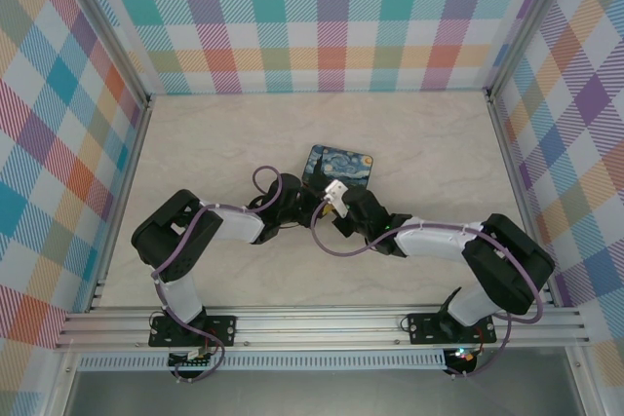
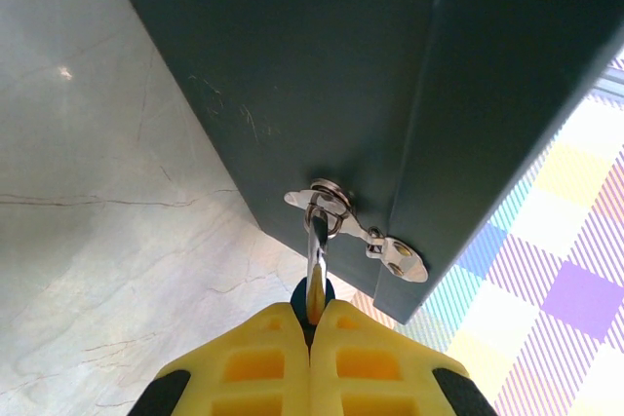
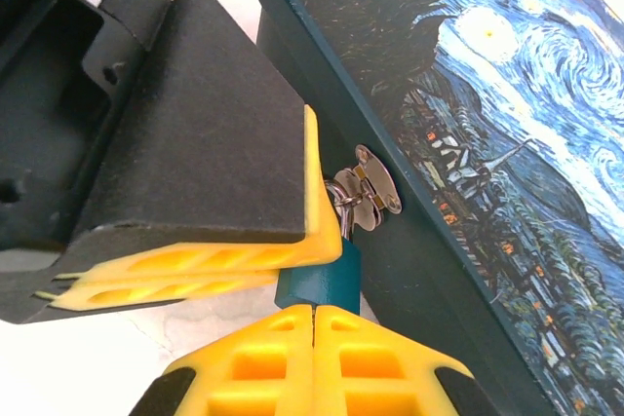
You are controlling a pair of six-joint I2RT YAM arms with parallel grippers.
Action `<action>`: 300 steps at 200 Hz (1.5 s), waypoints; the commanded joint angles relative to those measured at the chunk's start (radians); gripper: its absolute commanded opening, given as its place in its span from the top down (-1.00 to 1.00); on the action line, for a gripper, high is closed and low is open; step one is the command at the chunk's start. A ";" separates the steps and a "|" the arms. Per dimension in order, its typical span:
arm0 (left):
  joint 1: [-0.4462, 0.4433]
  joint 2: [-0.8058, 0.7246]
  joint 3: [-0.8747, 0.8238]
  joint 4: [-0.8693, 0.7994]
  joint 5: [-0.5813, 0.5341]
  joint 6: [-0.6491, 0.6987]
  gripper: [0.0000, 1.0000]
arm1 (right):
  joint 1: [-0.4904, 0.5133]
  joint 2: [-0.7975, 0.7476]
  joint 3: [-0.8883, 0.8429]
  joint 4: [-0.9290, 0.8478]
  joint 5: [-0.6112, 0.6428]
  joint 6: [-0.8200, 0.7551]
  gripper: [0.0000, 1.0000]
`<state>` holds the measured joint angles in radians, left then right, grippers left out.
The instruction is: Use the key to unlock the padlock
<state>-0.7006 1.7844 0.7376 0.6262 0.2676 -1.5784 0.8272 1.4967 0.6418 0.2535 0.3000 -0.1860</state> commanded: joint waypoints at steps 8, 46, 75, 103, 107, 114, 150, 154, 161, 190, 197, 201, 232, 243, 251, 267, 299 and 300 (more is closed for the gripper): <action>0.001 -0.030 0.003 0.018 0.025 0.009 1.00 | -0.006 -0.027 0.001 0.022 -0.121 0.079 0.94; 0.001 -0.037 -0.006 -0.018 0.007 0.059 1.00 | -0.039 -0.123 -0.024 -0.062 -0.228 0.156 0.29; 0.001 -0.054 -0.009 -0.079 -0.006 0.142 1.00 | -0.114 -0.248 -0.060 -0.103 -0.351 0.263 -0.10; 0.001 -0.073 -0.005 -0.158 -0.021 0.242 1.00 | -0.269 -0.310 -0.074 -0.115 -0.521 0.426 -0.24; 0.001 -0.076 -0.004 -0.170 -0.024 0.256 1.00 | -0.289 -0.308 -0.072 -0.117 -0.545 0.447 -0.25; 0.001 -0.081 -0.004 -0.191 -0.030 0.285 1.00 | -0.319 -0.299 -0.063 -0.129 -0.575 0.482 -0.26; 0.001 -0.086 0.000 -0.309 -0.079 0.427 1.00 | -0.367 -0.210 -0.014 -0.191 -0.568 0.556 -0.25; 0.001 -0.084 -0.002 -0.313 -0.083 0.434 1.00 | -0.368 -0.202 -0.012 -0.191 -0.562 0.561 -0.25; 0.001 -0.078 -0.009 -0.305 -0.085 0.442 1.00 | -0.368 -0.189 -0.012 -0.184 -0.548 0.571 -0.25; 0.001 -0.036 -0.016 -0.263 -0.073 0.442 1.00 | -0.372 -0.150 -0.007 -0.150 -0.519 0.609 -0.26; 0.001 -0.029 -0.014 -0.261 -0.073 0.443 0.99 | -0.373 -0.142 0.001 -0.154 -0.513 0.614 -0.27; 0.000 -0.026 -0.014 -0.261 -0.075 0.446 0.95 | -0.373 -0.137 0.004 -0.159 -0.510 0.615 -0.29; 0.000 -0.012 -0.014 -0.263 -0.084 0.467 0.74 | -0.378 -0.121 0.027 -0.178 -0.487 0.626 -0.37; 0.000 -0.013 -0.016 -0.250 -0.086 0.475 0.71 | -0.382 -0.118 0.032 -0.182 -0.487 0.625 -0.39; 0.000 -0.019 -0.017 -0.244 -0.084 0.480 0.66 | -0.384 -0.116 0.037 -0.186 -0.485 0.627 -0.40; 0.001 -0.033 -0.012 -0.246 -0.086 0.494 0.58 | -0.391 -0.113 0.046 -0.198 -0.484 0.630 -0.45; 0.010 -0.100 0.008 -0.315 -0.102 0.542 0.37 | -0.417 -0.115 0.051 -0.172 -0.556 0.687 -0.70; 0.010 -0.105 0.009 -0.320 -0.104 0.545 0.37 | -0.418 -0.114 0.052 -0.171 -0.558 0.689 -0.71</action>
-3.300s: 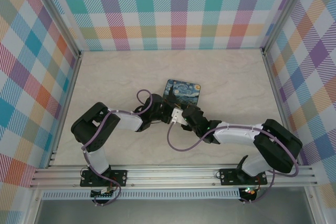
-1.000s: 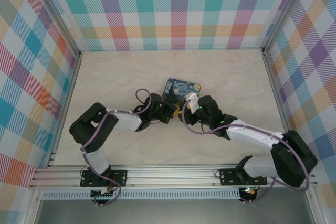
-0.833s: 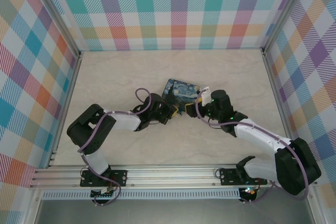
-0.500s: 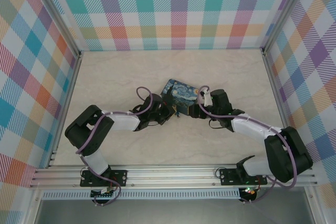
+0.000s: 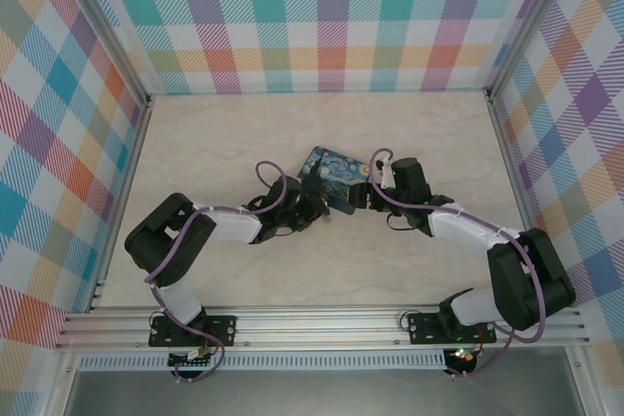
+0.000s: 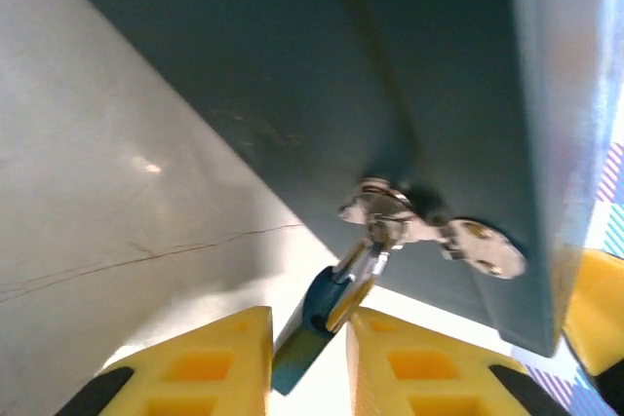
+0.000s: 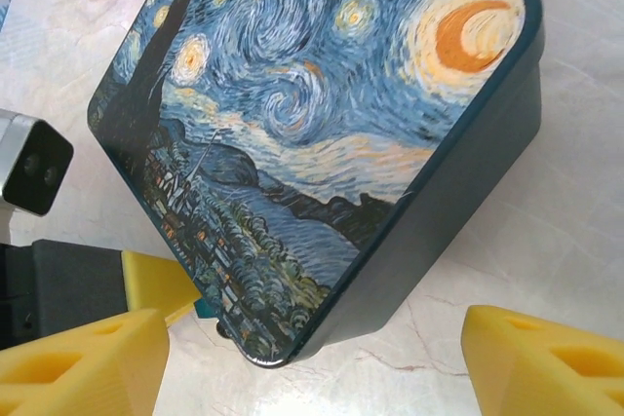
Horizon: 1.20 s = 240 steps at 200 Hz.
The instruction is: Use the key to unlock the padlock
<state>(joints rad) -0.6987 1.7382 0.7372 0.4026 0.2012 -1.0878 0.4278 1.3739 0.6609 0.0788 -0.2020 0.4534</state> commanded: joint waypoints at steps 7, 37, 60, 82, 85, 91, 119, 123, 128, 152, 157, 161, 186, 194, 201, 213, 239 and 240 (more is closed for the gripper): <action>0.013 -0.080 0.015 -0.119 -0.050 0.071 0.31 | -0.023 0.011 0.037 0.003 -0.068 0.066 -0.76; 0.044 -0.198 0.048 -0.315 -0.138 0.148 0.07 | -0.030 0.031 0.063 -0.026 -0.069 0.109 -0.87; 0.096 -0.276 0.060 -0.416 -0.179 0.188 -0.11 | -0.031 0.064 0.093 -0.064 -0.049 0.116 -0.88; 0.185 -0.317 0.060 -0.426 -0.168 0.214 -0.29 | -0.032 0.094 0.115 -0.063 -0.048 0.131 -0.90; 0.200 -0.319 0.061 -0.423 -0.160 0.216 -0.31 | -0.032 0.099 0.118 -0.061 -0.050 0.131 -0.91; 0.229 -0.322 0.065 -0.415 -0.144 0.224 -0.35 | -0.032 0.108 0.125 -0.060 -0.053 0.136 -0.91; 0.337 -0.277 0.110 -0.357 -0.068 0.284 -0.57 | -0.032 0.157 0.159 -0.057 -0.065 0.148 -0.96; 0.346 -0.262 0.122 -0.347 -0.055 0.293 -0.57 | -0.032 0.163 0.161 -0.052 -0.069 0.150 -0.96; 0.360 -0.240 0.138 -0.329 -0.023 0.304 -0.57 | -0.033 0.170 0.162 -0.043 -0.072 0.155 -0.97; 0.378 -0.111 0.244 -0.289 0.114 0.344 -0.57 | -0.032 0.200 0.153 0.024 -0.089 0.184 -0.98; 0.378 -0.079 0.264 -0.280 0.144 0.352 -0.57 | -0.032 0.206 0.156 0.027 -0.090 0.186 -0.98; 0.378 -0.057 0.280 -0.276 0.160 0.354 -0.57 | -0.033 0.212 0.158 0.032 -0.093 0.189 -0.97; 0.375 0.078 0.357 -0.218 0.263 0.336 -0.57 | -0.033 0.245 0.166 0.060 -0.106 0.200 -0.98; 0.371 0.115 0.381 -0.199 0.300 0.330 -0.57 | -0.032 0.255 0.167 0.073 -0.106 0.199 -0.98; 0.365 0.143 0.404 -0.188 0.329 0.331 -0.57 | -0.032 0.263 0.168 0.083 -0.107 0.199 -0.98; 0.350 0.176 0.433 -0.194 0.344 0.334 -0.57 | -0.033 0.275 0.170 0.096 -0.109 0.194 -0.99; 0.319 0.197 0.452 -0.206 0.352 0.351 -0.56 | -0.033 0.294 0.188 0.095 -0.117 0.166 -0.99; 0.318 0.197 0.452 -0.206 0.352 0.351 -0.56 | -0.033 0.294 0.189 0.095 -0.117 0.163 -0.98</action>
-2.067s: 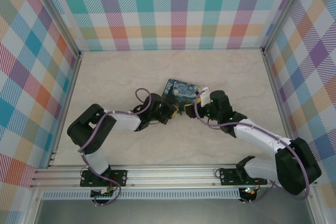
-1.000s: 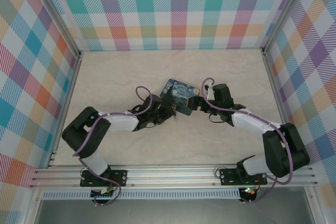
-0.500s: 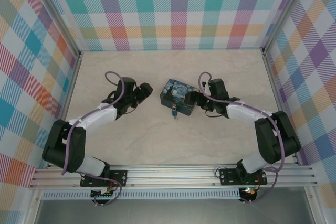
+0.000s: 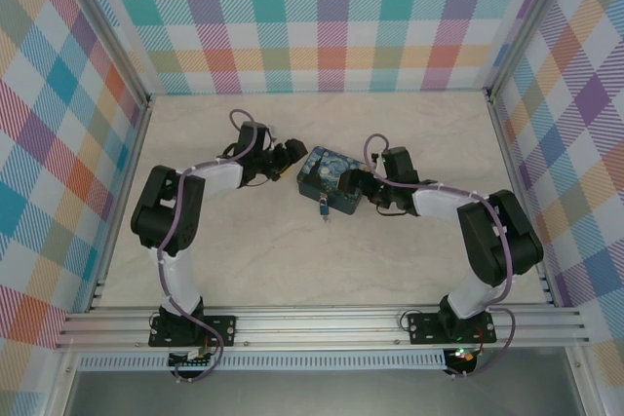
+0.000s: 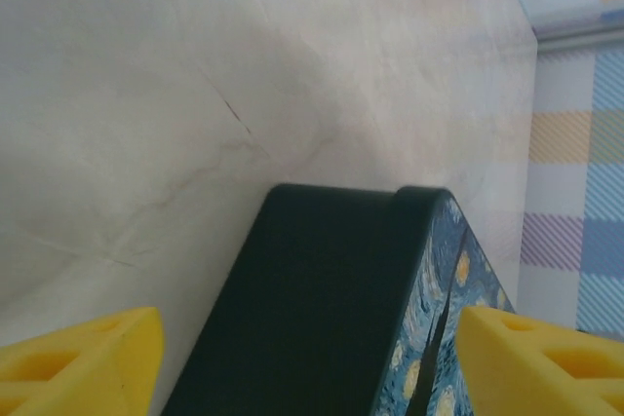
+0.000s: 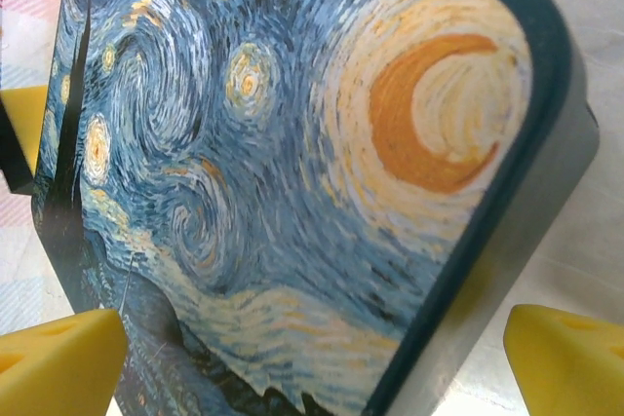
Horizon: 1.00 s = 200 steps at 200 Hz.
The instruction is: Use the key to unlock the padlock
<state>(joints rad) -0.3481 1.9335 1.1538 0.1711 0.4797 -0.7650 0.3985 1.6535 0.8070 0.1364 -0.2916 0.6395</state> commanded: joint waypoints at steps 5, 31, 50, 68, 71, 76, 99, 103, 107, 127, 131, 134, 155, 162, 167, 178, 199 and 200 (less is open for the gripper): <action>-0.035 0.002 0.034 0.027 0.075 0.029 -0.55 | -0.004 0.020 0.050 0.034 -0.031 -0.035 -0.98; -0.048 -0.012 0.007 0.034 0.091 0.019 -0.50 | -0.002 0.053 0.108 -0.012 -0.056 -0.107 -0.96; -0.058 -0.042 -0.025 0.034 0.086 0.016 -0.47 | -0.003 0.087 0.154 -0.040 -0.082 -0.140 -0.96; -0.063 -0.083 -0.065 0.034 0.069 0.010 -0.47 | -0.003 0.123 0.192 -0.047 -0.114 -0.156 -0.96; -0.063 -0.092 -0.075 0.034 0.065 0.009 -0.47 | -0.002 0.127 0.198 -0.047 -0.120 -0.158 -0.95; -0.064 -0.105 -0.089 0.033 0.056 0.005 -0.47 | -0.003 0.140 0.210 -0.049 -0.130 -0.159 -0.96; -0.067 -0.181 -0.159 0.022 -0.008 -0.017 -0.47 | -0.002 0.184 0.252 -0.037 -0.158 -0.165 -0.96; -0.068 -0.196 -0.175 0.022 -0.024 -0.024 -0.47 | -0.003 0.190 0.256 -0.031 -0.159 -0.162 -0.96; -0.070 -0.210 -0.193 0.022 -0.042 -0.032 -0.47 | -0.003 0.196 0.259 -0.024 -0.159 -0.159 -0.96; -0.071 -0.270 -0.267 0.045 -0.096 -0.066 -0.48 | -0.004 0.215 0.279 -0.024 -0.128 -0.166 -1.00; -0.071 -0.279 -0.277 0.044 -0.108 -0.069 -0.48 | -0.005 0.212 0.279 -0.026 -0.113 -0.168 -1.00; -0.071 -0.287 -0.281 0.039 -0.118 -0.069 -0.48 | -0.006 0.209 0.279 -0.026 -0.104 -0.170 -0.99; -0.069 -0.332 -0.293 -0.004 -0.167 -0.057 -0.50 | -0.032 0.177 0.270 -0.021 -0.059 -0.173 -1.00; -0.068 -0.346 -0.296 -0.021 -0.186 -0.055 -0.51 | -0.044 0.163 0.267 -0.023 -0.050 -0.173 -0.99; -0.065 -0.359 -0.297 -0.033 -0.198 -0.052 -0.51 | -0.053 0.151 0.264 -0.026 -0.044 -0.174 -0.99; -0.061 -0.388 -0.303 -0.058 -0.234 -0.048 -0.53 | -0.074 0.116 0.254 -0.037 -0.026 -0.178 -0.99; -0.047 -0.460 -0.319 -0.099 -0.289 -0.030 -0.55 | -0.101 0.017 0.204 -0.052 0.005 -0.179 -0.99; -0.046 -0.465 -0.319 -0.100 -0.291 -0.028 -0.55 | -0.102 0.011 0.201 -0.053 0.007 -0.179 -0.99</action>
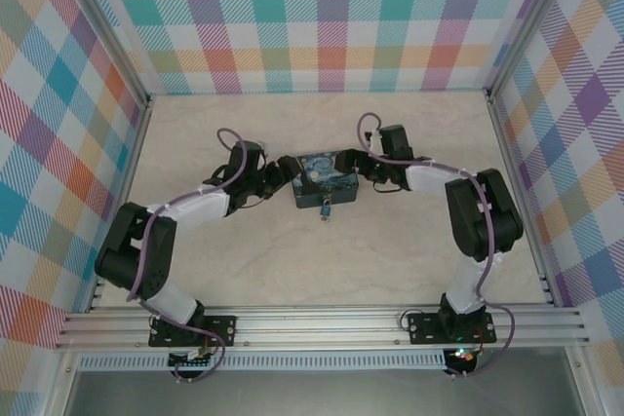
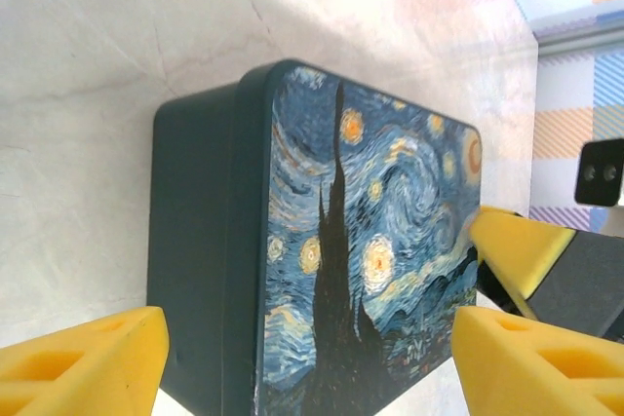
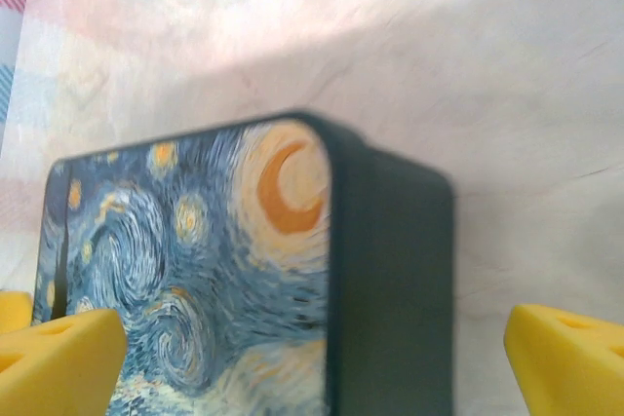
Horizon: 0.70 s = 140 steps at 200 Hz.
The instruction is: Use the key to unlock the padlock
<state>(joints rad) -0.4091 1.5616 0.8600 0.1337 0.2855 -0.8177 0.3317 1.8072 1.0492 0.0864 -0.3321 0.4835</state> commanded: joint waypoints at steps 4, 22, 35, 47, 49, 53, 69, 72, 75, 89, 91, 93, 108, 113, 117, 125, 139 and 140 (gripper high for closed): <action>0.018 -0.111 -0.029 -0.072 -0.104 0.029 -0.55 | -0.036 -0.166 -0.055 -0.006 0.053 -0.023 -0.99; 0.025 -0.184 -0.036 -0.105 -0.126 0.050 -0.55 | -0.036 -0.268 -0.127 -0.013 0.055 0.016 -0.99; 0.026 -0.230 -0.034 -0.116 -0.122 0.068 -0.55 | -0.032 -0.338 -0.203 0.010 0.030 0.095 -0.97; 0.025 -0.258 -0.026 -0.115 -0.104 0.077 -0.55 | -0.015 -0.395 -0.274 0.042 0.021 0.178 -0.93; 0.026 -0.262 -0.023 -0.114 -0.100 0.078 -0.56 | -0.010 -0.404 -0.287 0.050 0.022 0.190 -0.92; 0.026 -0.267 -0.019 -0.112 -0.092 0.078 -0.56 | 0.003 -0.420 -0.312 0.064 0.027 0.216 -0.89; 0.026 -0.265 0.009 -0.096 -0.046 0.077 -0.56 | 0.068 -0.464 -0.394 0.119 0.065 0.307 -0.80; 0.024 -0.259 0.012 -0.091 -0.034 0.076 -0.56 | 0.082 -0.468 -0.407 0.128 0.074 0.325 -0.77; 0.024 -0.254 0.022 -0.088 -0.021 0.075 -0.56 | 0.097 -0.472 -0.419 0.137 0.086 0.341 -0.73; 0.019 -0.216 0.065 -0.066 0.032 0.071 -0.56 | 0.172 -0.474 -0.457 0.180 0.147 0.397 -0.63; 0.017 -0.209 0.071 -0.064 0.038 0.071 -0.56 | 0.184 -0.472 -0.461 0.185 0.157 0.405 -0.62; 0.016 -0.202 0.078 -0.062 0.043 0.071 -0.56 | 0.194 -0.470 -0.464 0.189 0.167 0.410 -0.60; 0.000 -0.148 0.136 -0.055 0.085 0.078 -0.56 | 0.272 -0.441 -0.470 0.216 0.238 0.435 -0.49; -0.005 -0.124 0.156 -0.057 0.096 0.083 -0.56 | 0.291 -0.425 -0.468 0.227 0.253 0.444 -0.46; -0.010 -0.108 0.171 -0.057 0.105 0.087 -0.56 | 0.304 -0.411 -0.469 0.242 0.263 0.452 -0.44; -0.020 -0.075 0.201 -0.064 0.116 0.100 -0.56 | 0.323 -0.382 -0.473 0.287 0.273 0.466 -0.38; -0.034 -0.020 0.248 -0.080 0.128 0.121 -0.56 | 0.345 -0.329 -0.476 0.347 0.292 0.481 -0.30; -0.034 -0.017 0.254 -0.081 0.128 0.121 -0.56 | 0.347 -0.326 -0.476 0.352 0.293 0.481 -0.30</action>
<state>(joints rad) -0.4152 1.4723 1.0367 0.0574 0.3431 -0.7479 0.6502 1.4101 0.5777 0.2794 -0.1268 0.8864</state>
